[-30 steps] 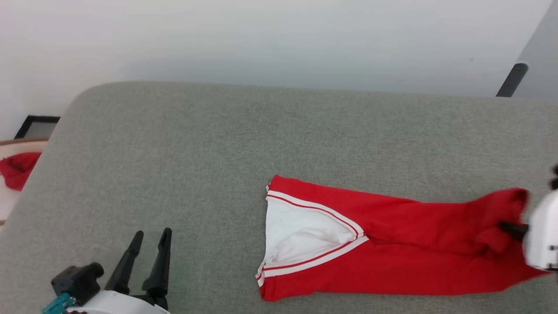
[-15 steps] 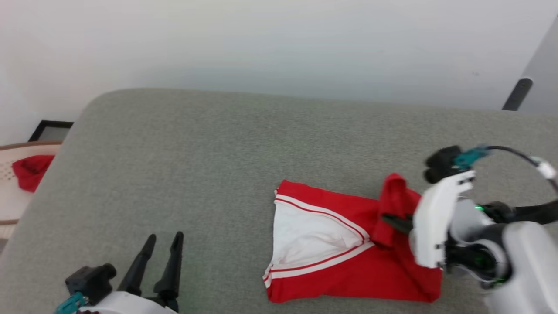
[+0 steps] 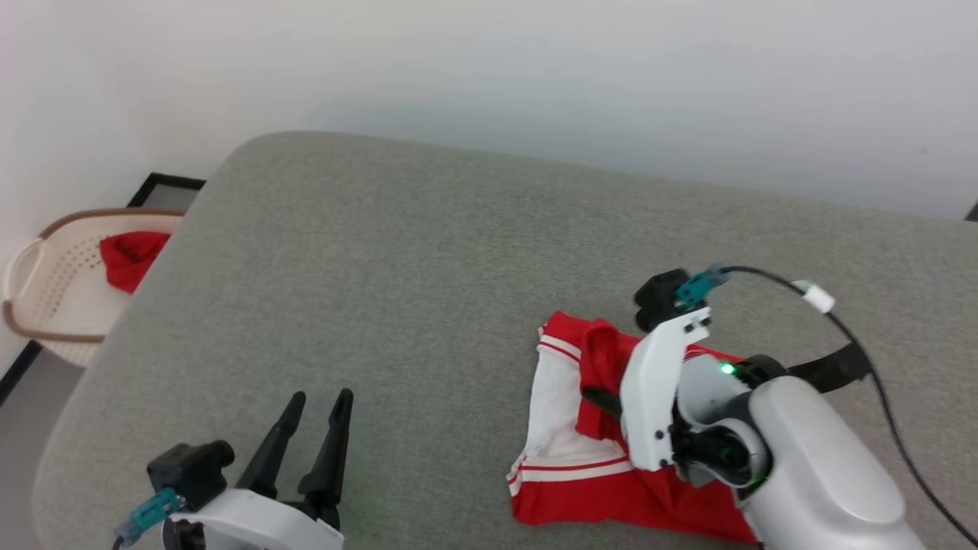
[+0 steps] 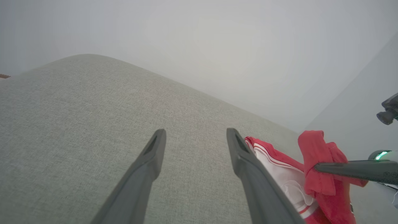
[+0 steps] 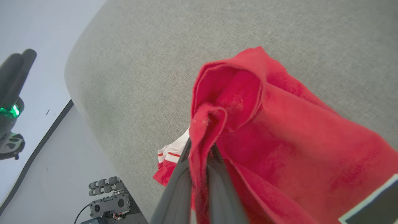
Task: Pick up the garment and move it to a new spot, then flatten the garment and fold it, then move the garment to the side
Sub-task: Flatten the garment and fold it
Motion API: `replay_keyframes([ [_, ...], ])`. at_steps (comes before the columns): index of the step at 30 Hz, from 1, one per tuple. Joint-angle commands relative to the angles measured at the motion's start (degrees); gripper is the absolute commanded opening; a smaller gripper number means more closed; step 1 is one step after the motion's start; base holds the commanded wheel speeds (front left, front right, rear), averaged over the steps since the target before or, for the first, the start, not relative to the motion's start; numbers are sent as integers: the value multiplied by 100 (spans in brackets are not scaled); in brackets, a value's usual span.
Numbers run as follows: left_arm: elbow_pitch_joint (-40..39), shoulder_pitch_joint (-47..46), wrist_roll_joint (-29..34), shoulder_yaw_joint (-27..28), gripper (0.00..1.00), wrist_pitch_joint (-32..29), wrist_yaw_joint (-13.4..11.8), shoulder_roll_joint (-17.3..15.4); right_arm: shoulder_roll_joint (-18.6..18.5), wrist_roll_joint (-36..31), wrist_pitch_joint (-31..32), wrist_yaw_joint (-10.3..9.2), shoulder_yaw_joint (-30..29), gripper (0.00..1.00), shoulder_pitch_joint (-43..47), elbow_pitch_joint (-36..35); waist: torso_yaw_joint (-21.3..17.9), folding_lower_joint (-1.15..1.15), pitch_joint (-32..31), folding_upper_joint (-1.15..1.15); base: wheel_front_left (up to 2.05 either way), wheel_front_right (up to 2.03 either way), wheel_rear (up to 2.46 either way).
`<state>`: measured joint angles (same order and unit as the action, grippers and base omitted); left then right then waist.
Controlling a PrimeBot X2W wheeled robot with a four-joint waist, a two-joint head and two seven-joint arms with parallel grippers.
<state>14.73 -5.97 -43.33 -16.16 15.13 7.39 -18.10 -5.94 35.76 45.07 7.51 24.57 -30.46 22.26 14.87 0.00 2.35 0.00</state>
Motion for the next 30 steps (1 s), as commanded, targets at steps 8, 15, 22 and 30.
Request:
replay_keyframes([
  [8, 52, -135, -56, 4, 100, -6, 18, 56, 106, 184, -499, -4, 630, 70, -456, 816, 113, 0, 50, 0, 0, 0, 0],
  [15, 24, 3, -24, 167, 100, -7, 18, 62, -69, 633, -783, -4, 1052, 100, -701, 706, -58, 0, -6, 0, 0, 0, 0],
  [22, -30, 121, 34, 313, 100, -7, 18, 48, -441, 891, -1127, -4, 1275, 100, -774, 275, -296, 0, -54, 0, 0, 0, 0],
  [30, -141, 278, 157, 523, 100, -6, 18, 24, -1281, 898, -1906, -4, 1248, 100, -573, -348, -729, 0, -106, 0, 0, 0, 0],
])
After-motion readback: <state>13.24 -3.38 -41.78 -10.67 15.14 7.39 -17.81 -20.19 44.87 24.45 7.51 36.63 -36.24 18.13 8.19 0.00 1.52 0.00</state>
